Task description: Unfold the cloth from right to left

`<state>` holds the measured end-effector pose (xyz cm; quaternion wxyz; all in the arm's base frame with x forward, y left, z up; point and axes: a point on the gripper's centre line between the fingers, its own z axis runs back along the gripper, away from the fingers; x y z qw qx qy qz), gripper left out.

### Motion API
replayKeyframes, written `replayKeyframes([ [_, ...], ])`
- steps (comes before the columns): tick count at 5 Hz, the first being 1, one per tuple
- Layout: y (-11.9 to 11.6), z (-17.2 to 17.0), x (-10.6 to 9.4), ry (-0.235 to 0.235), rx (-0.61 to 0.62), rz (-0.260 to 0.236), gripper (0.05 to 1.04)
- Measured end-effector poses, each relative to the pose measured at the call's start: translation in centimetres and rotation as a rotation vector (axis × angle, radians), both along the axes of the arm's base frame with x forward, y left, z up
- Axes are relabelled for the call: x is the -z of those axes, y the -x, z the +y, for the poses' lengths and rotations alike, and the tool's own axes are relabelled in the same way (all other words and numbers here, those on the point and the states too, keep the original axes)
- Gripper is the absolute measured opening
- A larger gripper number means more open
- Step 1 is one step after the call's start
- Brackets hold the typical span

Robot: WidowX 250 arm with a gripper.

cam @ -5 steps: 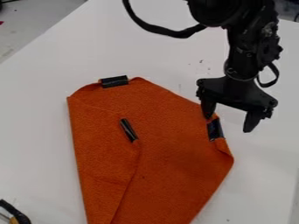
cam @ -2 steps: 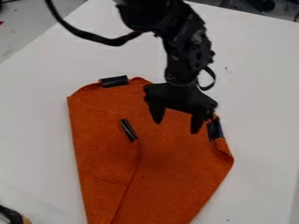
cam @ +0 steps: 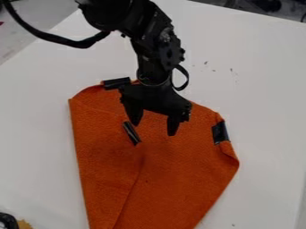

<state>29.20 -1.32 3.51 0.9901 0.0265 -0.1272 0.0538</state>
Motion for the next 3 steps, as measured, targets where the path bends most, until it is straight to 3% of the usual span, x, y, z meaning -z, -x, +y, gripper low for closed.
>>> replayKeyframes([
  [1, 0.5, 0.7, -0.4, -0.001, -0.008, 0.002, 0.999],
  [3, 0.7, 1.5, 0.8, 0.044, -0.006, 0.013, 0.999],
])
